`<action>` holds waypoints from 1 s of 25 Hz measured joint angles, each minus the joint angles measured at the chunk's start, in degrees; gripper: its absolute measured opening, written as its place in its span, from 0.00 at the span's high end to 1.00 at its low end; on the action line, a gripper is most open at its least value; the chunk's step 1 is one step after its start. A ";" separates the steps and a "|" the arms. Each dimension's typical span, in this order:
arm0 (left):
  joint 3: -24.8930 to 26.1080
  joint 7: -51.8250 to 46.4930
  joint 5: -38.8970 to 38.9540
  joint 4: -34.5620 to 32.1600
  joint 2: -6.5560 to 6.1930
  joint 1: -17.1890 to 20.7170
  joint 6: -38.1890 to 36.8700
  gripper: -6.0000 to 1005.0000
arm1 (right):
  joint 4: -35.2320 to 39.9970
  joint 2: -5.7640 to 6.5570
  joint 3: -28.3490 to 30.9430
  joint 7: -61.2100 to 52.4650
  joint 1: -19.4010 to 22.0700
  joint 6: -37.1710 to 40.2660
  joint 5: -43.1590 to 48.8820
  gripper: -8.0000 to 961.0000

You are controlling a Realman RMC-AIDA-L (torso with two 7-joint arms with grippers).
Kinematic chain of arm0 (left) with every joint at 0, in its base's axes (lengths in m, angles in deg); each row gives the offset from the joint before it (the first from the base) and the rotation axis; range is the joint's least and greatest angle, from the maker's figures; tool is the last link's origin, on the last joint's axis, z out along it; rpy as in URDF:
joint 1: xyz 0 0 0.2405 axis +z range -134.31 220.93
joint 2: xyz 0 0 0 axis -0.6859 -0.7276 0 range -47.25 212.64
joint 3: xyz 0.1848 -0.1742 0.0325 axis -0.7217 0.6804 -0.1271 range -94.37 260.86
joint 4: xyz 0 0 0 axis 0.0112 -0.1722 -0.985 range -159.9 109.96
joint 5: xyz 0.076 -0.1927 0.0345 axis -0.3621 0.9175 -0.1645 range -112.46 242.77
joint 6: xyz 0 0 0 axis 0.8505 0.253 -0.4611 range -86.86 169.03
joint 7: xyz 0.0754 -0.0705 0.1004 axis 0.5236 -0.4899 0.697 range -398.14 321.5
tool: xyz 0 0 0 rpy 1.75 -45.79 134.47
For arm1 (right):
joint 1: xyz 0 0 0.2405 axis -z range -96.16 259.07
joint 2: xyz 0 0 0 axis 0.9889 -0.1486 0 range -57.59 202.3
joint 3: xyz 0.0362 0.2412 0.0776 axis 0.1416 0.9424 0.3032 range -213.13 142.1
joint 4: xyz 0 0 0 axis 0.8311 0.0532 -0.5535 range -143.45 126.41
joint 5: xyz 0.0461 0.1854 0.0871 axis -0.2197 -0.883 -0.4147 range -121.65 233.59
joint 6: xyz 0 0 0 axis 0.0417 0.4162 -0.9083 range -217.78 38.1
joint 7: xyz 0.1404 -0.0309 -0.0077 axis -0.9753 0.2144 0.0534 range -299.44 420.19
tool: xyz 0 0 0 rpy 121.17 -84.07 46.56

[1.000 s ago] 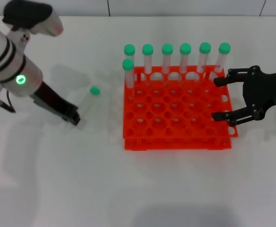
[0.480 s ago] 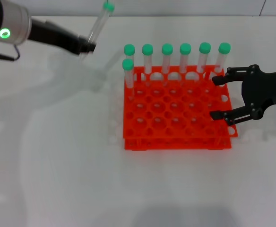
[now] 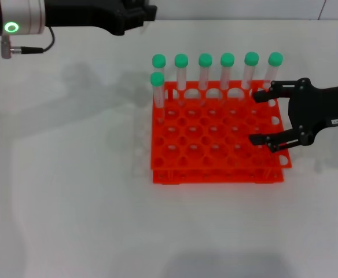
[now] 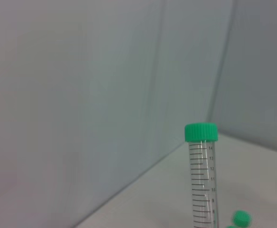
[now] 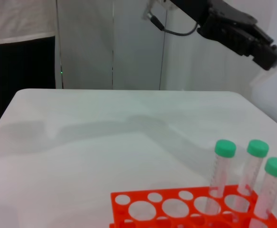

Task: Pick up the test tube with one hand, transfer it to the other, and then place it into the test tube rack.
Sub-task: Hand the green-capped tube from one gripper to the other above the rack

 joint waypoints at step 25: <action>-0.14 15.32 -9.17 21.73 -2.15 -12.77 -4.59 0.80 | 1.38 0.52 4.24 0.55 1.32 -0.15 -2.35 0.09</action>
